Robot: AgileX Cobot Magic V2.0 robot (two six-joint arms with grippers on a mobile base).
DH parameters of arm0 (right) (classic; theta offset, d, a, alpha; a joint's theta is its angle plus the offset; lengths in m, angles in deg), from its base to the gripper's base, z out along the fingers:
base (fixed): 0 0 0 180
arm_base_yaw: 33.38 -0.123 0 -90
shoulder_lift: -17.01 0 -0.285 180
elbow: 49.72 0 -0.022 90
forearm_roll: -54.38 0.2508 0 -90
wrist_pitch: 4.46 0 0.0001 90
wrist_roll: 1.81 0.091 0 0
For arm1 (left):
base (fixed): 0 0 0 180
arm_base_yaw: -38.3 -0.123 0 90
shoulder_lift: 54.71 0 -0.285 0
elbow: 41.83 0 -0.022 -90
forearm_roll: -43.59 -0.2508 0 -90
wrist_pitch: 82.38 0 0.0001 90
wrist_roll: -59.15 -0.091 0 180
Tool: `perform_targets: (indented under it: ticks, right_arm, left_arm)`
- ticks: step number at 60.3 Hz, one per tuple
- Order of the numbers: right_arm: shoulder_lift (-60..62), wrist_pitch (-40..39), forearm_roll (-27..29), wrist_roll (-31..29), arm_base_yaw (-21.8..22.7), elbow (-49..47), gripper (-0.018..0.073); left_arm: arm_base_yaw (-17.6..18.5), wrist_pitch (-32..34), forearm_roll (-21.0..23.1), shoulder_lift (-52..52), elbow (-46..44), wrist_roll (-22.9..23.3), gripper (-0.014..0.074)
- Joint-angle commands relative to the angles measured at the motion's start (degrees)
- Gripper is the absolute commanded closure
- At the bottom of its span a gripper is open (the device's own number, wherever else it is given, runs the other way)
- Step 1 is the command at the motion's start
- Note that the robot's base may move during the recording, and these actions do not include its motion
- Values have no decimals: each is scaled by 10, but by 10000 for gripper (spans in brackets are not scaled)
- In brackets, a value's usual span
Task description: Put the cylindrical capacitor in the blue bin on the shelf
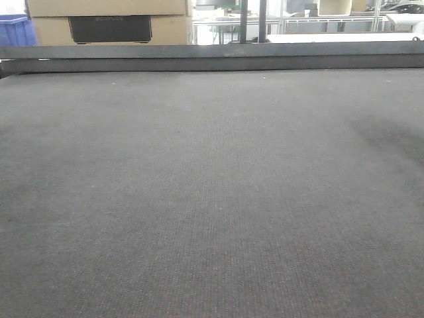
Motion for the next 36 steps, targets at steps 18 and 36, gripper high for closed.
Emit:
perform_targets:
  ticks: [18, 36]
  right_arm:
    - [10, 215, -40, -1, 0, -71, 722]
    - [68, 265, -47, -1, 0, -13, 722]
  left_arm:
    - [44, -279, -73, -248, -2, 0, 707]
    - [121, -472, -68, -386, 4, 0, 707]
